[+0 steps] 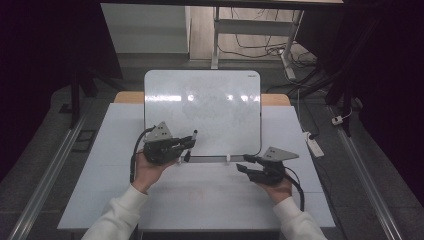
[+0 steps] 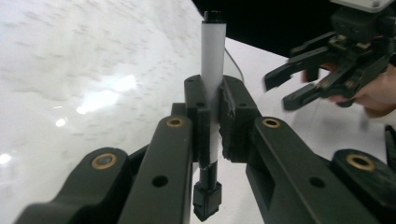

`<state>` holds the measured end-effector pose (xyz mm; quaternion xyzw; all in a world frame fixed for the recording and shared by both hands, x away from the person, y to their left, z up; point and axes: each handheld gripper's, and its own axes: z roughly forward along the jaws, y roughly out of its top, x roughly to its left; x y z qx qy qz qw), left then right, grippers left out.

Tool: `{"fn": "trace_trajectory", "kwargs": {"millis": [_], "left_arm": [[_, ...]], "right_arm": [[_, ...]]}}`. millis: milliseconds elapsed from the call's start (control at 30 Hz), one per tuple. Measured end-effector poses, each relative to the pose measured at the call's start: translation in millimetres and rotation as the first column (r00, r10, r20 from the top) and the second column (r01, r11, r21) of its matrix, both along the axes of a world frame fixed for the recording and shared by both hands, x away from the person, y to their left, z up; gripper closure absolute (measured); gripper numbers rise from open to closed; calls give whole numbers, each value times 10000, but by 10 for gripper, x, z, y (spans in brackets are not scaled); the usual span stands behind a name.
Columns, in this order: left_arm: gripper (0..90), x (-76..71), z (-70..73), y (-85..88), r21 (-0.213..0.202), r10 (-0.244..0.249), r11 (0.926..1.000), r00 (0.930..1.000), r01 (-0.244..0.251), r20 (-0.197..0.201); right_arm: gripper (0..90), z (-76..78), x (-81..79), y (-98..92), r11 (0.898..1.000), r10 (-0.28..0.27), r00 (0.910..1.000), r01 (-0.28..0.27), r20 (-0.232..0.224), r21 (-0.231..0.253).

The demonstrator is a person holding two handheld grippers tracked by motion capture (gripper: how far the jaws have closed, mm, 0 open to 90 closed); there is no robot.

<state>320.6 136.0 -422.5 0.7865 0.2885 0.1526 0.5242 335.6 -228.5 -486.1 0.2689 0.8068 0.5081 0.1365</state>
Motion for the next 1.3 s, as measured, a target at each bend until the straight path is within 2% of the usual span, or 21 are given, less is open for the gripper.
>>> {"fn": "trace_trajectory", "kwargs": {"millis": [200,433,567,733,1000,1167,1300], "left_arm": [[825,-2,42,136,-135,379,9992,9993,-379,53],[825,-15,97,254,-219,790,9967,9966,-785,236],[825,0,111,308,-298,961,9950,9951,-954,237],[824,42,159,359,-299,1219,9922,9922,-1212,242],[824,241,367,454,83,1705,9853,9850,-1708,272],[824,464,481,543,499,2160,9750,9763,-2163,126],[824,651,513,629,744,2604,9630,9655,-2590,-97]], "right_arm": [[499,-18,-115,-431,9946,-1030,9937,1035,452,-106],[475,-95,-191,-664,9847,-1578,9843,1628,789,-614],[466,-121,-166,-689,9829,-1690,9827,1738,751,-613],[455,-96,-137,-671,9826,-1680,9813,1744,939,-641],[449,-114,-119,-705,9826,-1696,9825,1746,767,-636],[450,-128,-116,-682,9829,-1647,9833,1701,770,-705],[450,-137,-110,-674,9823,-1659,9834,1714,734,-753]]}}
